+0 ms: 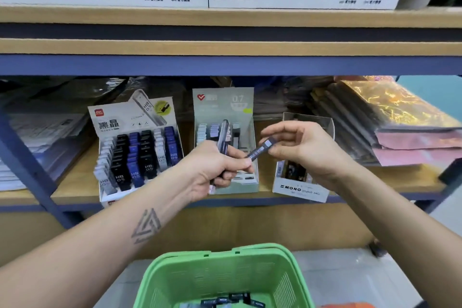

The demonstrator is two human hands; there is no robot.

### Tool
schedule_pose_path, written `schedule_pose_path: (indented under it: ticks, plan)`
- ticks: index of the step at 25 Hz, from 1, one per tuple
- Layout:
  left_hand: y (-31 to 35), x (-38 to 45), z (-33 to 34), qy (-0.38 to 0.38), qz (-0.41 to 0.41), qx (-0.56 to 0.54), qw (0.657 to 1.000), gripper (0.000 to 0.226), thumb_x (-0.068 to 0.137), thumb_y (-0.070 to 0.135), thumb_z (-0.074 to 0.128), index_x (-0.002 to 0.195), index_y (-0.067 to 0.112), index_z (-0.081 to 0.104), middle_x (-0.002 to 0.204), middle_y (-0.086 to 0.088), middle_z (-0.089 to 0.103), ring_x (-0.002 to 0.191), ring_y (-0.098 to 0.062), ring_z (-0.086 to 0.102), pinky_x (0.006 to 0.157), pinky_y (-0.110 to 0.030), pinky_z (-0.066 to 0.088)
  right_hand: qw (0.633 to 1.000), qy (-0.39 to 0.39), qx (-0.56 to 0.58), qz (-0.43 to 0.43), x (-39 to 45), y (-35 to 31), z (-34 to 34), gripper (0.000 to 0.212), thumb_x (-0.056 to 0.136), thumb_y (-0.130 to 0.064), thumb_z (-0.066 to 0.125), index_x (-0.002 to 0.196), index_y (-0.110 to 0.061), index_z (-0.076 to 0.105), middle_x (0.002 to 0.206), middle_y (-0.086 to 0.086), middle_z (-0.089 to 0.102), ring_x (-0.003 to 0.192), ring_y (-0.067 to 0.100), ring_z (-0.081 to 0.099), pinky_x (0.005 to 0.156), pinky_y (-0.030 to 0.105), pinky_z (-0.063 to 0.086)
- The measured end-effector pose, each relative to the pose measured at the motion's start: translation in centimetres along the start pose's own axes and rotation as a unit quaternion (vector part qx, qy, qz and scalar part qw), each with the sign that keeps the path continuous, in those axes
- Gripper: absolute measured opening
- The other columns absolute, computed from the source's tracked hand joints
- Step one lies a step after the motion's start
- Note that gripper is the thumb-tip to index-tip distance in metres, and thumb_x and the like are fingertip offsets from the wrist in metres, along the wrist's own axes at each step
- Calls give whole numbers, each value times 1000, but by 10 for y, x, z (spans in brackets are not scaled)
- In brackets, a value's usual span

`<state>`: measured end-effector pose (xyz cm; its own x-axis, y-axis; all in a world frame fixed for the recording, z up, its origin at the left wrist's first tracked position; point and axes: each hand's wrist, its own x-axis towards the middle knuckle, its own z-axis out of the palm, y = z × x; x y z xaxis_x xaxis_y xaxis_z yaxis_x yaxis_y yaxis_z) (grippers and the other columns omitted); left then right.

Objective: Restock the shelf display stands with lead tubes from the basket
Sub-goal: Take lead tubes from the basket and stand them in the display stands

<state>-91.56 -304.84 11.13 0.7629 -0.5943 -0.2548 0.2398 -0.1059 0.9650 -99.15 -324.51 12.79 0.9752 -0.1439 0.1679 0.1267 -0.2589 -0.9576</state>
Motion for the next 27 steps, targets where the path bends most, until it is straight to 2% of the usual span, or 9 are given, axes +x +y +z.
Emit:
schedule_pose_path:
  ticks: [4, 6, 9, 13, 17, 19, 22, 25, 27]
  plan:
    - [-3, 12, 18, 17, 18, 14, 1000, 22, 86, -2, 72, 103, -14, 66, 86, -22, 72, 45, -9, 36, 38, -18, 25, 999, 8, 25, 25, -9, 3, -24, 29, 86, 9, 70, 110, -6, 70, 96, 16, 76, 91, 30, 76, 81, 37, 61]
    - [-3, 15, 29, 15, 23, 15, 999, 22, 85, -2, 73, 103, -13, 66, 86, -22, 73, 45, -9, 37, 39, -19, 25, 998, 34, 35, 31, -11, 5, -31, 21, 87, 3, 73, 108, -2, 71, 93, 18, 76, 90, 32, 76, 82, 35, 62]
    - [-1, 21, 40, 10, 17, -9, 1000, 21, 87, 2, 72, 103, -10, 63, 85, -21, 71, 47, -11, 38, 39, -19, 24, 996, 88, 29, 18, -13, 5, -41, 19, 87, 3, 72, 105, -3, 73, 91, 17, 77, 87, 30, 76, 77, 29, 61]
    - [7, 31, 49, -1, -21, -75, 997, 11, 92, 5, 61, 94, 4, 50, 80, -20, 66, 49, -15, 38, 39, -20, 23, 981, 165, -100, -22, -12, -2, -67, 24, 85, 1, 76, 105, -10, 73, 89, 9, 74, 77, 14, 75, 70, 22, 59]
    - [10, 34, 53, -21, -28, -97, 995, 7, 92, 7, 55, 98, 4, 54, 74, -16, 61, 50, -15, 38, 37, -20, 23, 944, 213, -249, -31, -7, 5, -83, 16, 80, -15, 85, 93, -23, 79, 86, -6, 76, 83, 12, 73, 83, 37, 60]
    - [10, 36, 53, -22, -25, -100, 994, 9, 92, 7, 55, 100, 4, 54, 72, -15, 60, 47, -15, 37, 37, -20, 21, 930, 217, -296, -34, -4, 6, -85, 14, 81, -18, 84, 93, -24, 79, 86, -7, 75, 85, 11, 70, 81, 33, 58]
    - [7, 37, 53, -30, -22, -92, 995, 8, 92, 6, 56, 99, 3, 53, 72, -16, 59, 46, -15, 36, 38, -21, 19, 908, 211, -360, -32, -2, 4, -87, 15, 83, -17, 82, 97, -23, 78, 87, -6, 72, 85, 10, 66, 69, 15, 46]
    - [4, 37, 52, -44, -28, -76, 996, 6, 92, 6, 58, 94, 2, 53, 73, -16, 59, 46, -15, 36, 37, -20, 21, 904, 211, -372, -17, -1, 7, -87, 15, 83, -16, 82, 97, -19, 77, 87, -4, 72, 85, 11, 66, 68, 12, 42]
    - [2, 38, 52, -50, -28, -69, 996, 7, 92, 6, 59, 93, 1, 53, 72, -16, 59, 46, -14, 37, 36, -20, 22, 903, 212, -373, -15, -1, 8, -87, 13, 84, -16, 82, 96, -18, 78, 87, -2, 72, 86, 12, 67, 69, 14, 44]
